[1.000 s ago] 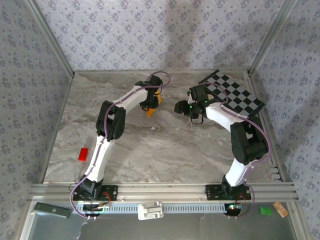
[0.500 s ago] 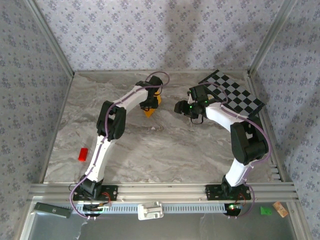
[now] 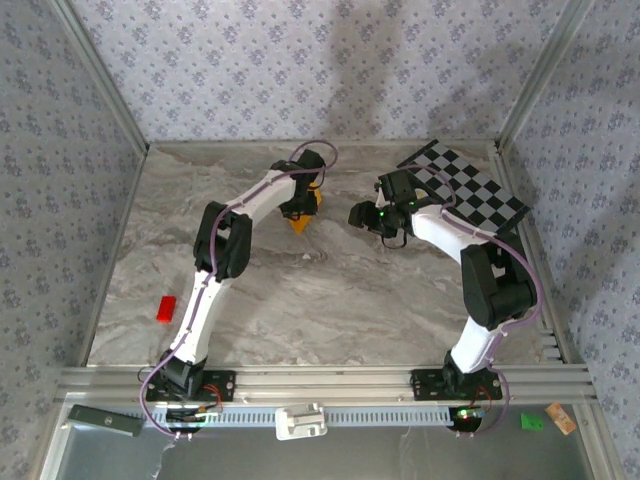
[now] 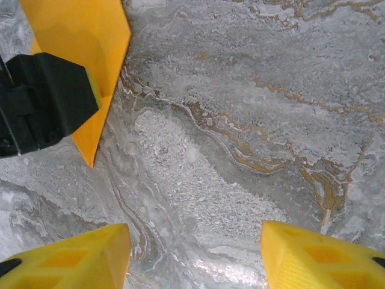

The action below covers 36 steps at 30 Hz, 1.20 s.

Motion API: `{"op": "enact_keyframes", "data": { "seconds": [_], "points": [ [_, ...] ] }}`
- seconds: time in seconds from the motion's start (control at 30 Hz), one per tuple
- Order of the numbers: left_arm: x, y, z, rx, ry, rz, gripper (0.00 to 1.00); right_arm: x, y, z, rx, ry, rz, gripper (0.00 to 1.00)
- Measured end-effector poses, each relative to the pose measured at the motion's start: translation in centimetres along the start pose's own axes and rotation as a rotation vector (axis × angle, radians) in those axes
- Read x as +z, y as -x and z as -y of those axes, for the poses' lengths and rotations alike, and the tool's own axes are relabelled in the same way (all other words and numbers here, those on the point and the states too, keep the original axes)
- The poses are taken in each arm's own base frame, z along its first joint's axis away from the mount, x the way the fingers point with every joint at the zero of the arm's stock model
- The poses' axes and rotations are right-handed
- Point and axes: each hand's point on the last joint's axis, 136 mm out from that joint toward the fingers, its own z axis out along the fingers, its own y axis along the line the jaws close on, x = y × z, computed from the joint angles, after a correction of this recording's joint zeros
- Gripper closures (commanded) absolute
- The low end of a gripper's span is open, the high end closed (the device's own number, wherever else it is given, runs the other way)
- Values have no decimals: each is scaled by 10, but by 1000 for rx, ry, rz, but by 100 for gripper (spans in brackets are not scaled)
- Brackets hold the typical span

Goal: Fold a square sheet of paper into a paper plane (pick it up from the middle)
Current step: Move the paper plane to the center of the table, then reset both arms

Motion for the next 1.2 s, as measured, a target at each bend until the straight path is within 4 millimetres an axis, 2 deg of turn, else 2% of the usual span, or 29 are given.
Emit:
{"op": "enact_keyframes", "data": {
  "seconds": [0.2,0.33,0.5,0.6,0.63,0.73,0.77,0.8,0.87,0.93,1.0,1.07,1.2],
  "points": [
    [-6,3,2,-10,-10,8,52,-5,11,-7,-8,6,26,39],
    [-25,9,1,-29,-20,29,48,-7,14,-8,-23,-5,29,38],
    [-71,28,-3,-57,-48,112,41,-18,31,-10,-87,-38,70,33],
    [-110,40,-13,-75,-61,187,33,-36,49,-11,-148,-74,134,28],
    [-126,44,-20,-85,-63,221,26,-45,56,-12,-171,-89,165,25],
    [-171,47,-53,-114,-53,328,10,-81,79,-14,-233,-142,281,10],
    [-184,47,-67,-126,-42,367,1,-94,86,-13,-249,-166,324,4],
    [-197,47,-82,-138,-26,407,0,-107,92,-12,-263,-188,360,0],
    [-218,42,-115,-167,20,491,0,-134,104,-7,-277,-240,443,0],
    [-230,33,-149,-206,73,550,0,-157,111,2,-273,-289,516,0],
    [-231,20,-184,-252,123,586,0,-176,113,18,-254,-345,571,0],
    [-222,3,-222,-304,177,603,0,-186,111,44,-219,-418,618,0],
    [-186,-42,-294,-410,292,612,0,-177,92,103,-157,-570,621,0]
  ]
}}
